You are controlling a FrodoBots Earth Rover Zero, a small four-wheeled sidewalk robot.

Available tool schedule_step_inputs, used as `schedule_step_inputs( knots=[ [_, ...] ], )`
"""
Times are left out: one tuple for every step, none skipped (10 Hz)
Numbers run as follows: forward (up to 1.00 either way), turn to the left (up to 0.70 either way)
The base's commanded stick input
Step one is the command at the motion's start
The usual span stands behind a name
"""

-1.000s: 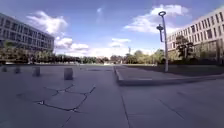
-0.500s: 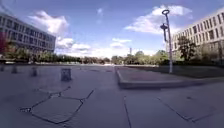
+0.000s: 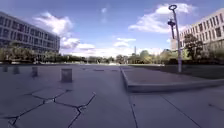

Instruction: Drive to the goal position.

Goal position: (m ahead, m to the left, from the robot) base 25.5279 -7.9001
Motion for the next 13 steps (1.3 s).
schedule_step_inputs(
  knots=[
    [0.70, 0.03],
    [0.70, 0.11],
    [0.70, 0.14],
    [0.70, 0.13],
    [0.70, 0.00],
    [0.70, 0.00],
    [0.70, 0.00],
    [0.70, 0.00],
    [0.70, 0.00],
    [0.70, 0.00],
    [0.70, 0.00],
    [0.70, 0.00],
    [0.70, 0.00]
  ],
)
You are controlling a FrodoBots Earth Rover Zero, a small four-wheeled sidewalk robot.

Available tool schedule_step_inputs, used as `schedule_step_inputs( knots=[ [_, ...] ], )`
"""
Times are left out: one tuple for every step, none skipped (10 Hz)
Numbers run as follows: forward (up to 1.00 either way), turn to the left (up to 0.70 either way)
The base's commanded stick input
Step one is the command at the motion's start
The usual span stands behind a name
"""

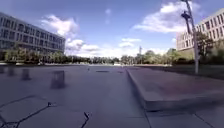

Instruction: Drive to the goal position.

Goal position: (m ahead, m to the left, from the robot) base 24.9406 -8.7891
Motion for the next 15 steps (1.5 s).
schedule_step_inputs(
  knots=[
    [0.70, 0.00],
    [0.70, 0.00],
    [0.70, 0.00],
    [0.70, 0.00],
    [0.70, 0.00],
    [0.70, 0.00],
    [0.70, 0.00],
    [0.70, 0.00],
    [0.70, 0.00],
    [0.70, 0.00],
    [0.70, 0.00],
    [0.70, 0.00],
    [0.70, 0.00],
    [0.70, 0.00],
    [0.70, 0.00]
  ],
)
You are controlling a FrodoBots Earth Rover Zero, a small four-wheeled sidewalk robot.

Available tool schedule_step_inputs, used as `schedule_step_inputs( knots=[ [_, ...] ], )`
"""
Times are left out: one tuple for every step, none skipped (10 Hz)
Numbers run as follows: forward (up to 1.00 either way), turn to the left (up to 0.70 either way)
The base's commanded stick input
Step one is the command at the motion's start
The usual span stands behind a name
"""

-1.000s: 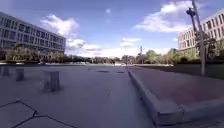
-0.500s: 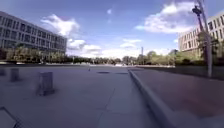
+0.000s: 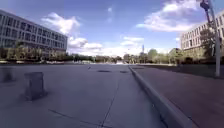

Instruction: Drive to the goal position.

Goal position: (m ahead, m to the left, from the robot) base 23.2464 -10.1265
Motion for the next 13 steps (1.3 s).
schedule_step_inputs(
  knots=[
    [0.70, 0.00],
    [0.70, 0.00],
    [0.70, 0.00],
    [0.70, 0.00],
    [0.70, 0.00],
    [0.70, 0.00],
    [0.70, 0.00],
    [0.70, 0.00],
    [0.70, 0.00],
    [0.70, 0.00],
    [0.70, 0.00],
    [0.70, 0.00],
    [0.70, 0.00]
  ],
)
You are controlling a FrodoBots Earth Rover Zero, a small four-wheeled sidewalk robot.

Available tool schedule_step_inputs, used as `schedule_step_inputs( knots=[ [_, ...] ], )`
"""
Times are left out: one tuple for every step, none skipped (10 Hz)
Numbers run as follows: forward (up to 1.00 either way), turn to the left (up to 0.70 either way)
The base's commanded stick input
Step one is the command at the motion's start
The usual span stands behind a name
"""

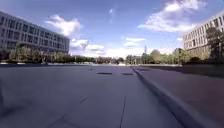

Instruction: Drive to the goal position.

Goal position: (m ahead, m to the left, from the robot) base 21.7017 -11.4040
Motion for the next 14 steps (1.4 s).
schedule_step_inputs(
  knots=[
    [0.70, 0.00],
    [0.70, 0.00],
    [0.70, 0.00],
    [0.70, 0.00],
    [0.70, 0.00],
    [0.70, 0.00],
    [0.70, 0.00],
    [0.70, 0.00],
    [0.70, 0.00],
    [0.70, 0.00],
    [0.70, 0.00],
    [0.70, 0.00],
    [0.70, 0.00],
    [0.70, 0.00]
  ],
)
